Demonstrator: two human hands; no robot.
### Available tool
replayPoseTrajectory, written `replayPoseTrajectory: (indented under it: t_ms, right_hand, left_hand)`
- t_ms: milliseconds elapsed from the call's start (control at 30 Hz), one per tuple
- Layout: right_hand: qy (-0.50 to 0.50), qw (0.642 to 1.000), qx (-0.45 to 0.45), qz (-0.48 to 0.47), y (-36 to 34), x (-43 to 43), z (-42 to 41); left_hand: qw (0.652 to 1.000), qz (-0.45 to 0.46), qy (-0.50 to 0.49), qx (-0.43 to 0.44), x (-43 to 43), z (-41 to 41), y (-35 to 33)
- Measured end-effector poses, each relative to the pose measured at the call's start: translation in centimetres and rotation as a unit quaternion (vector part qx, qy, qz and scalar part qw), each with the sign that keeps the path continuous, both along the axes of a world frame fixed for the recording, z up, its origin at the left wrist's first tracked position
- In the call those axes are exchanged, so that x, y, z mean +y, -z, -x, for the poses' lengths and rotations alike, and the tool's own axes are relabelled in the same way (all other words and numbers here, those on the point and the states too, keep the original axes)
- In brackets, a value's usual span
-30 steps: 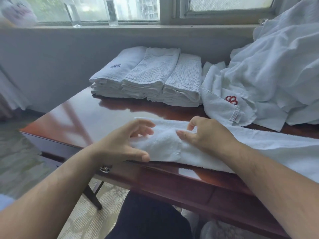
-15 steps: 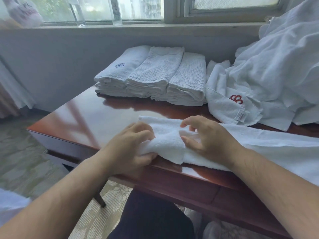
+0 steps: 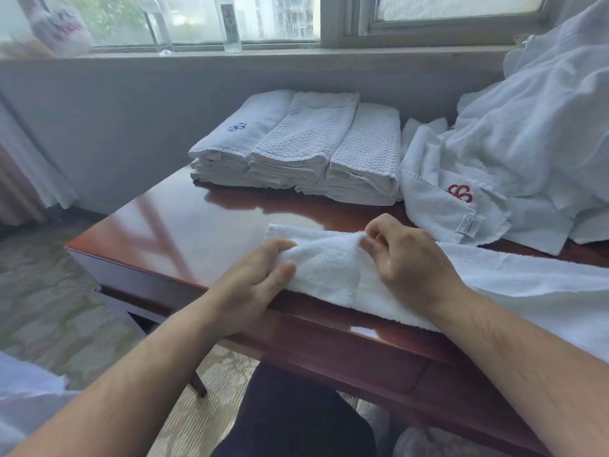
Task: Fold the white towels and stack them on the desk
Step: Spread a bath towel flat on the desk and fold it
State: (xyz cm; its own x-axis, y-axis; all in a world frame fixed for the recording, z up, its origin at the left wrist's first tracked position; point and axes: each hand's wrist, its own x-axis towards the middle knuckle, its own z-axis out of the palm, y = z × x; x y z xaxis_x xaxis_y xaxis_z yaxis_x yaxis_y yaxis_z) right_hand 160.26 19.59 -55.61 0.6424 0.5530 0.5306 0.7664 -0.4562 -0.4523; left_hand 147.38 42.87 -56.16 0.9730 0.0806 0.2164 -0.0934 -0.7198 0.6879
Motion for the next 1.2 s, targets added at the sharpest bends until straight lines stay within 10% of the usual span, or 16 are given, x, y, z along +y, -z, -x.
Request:
replayPoseTrajectory:
  t_ms: [533,833,1200]
  right_hand:
    - [-0.013,0.988,-0.148,0.049,-0.2,-1.8,0.2]
    - [0.041,0.997,0.01,0.064,-0.9,-1.1,-0.3]
    - [0.058,0.977,-0.05,0.197,-1.2,1.2,-2.3]
  left_hand:
    - [0.995,0.071,-0.052,-0.041,0.1,0.1,-1.1]
    - [0.98,0.13,-0.144,0.053,0.2,-0.4,-2.1]
    - [0.955,-0.013,-0.276,0.112,0.0,-2.0,-2.0]
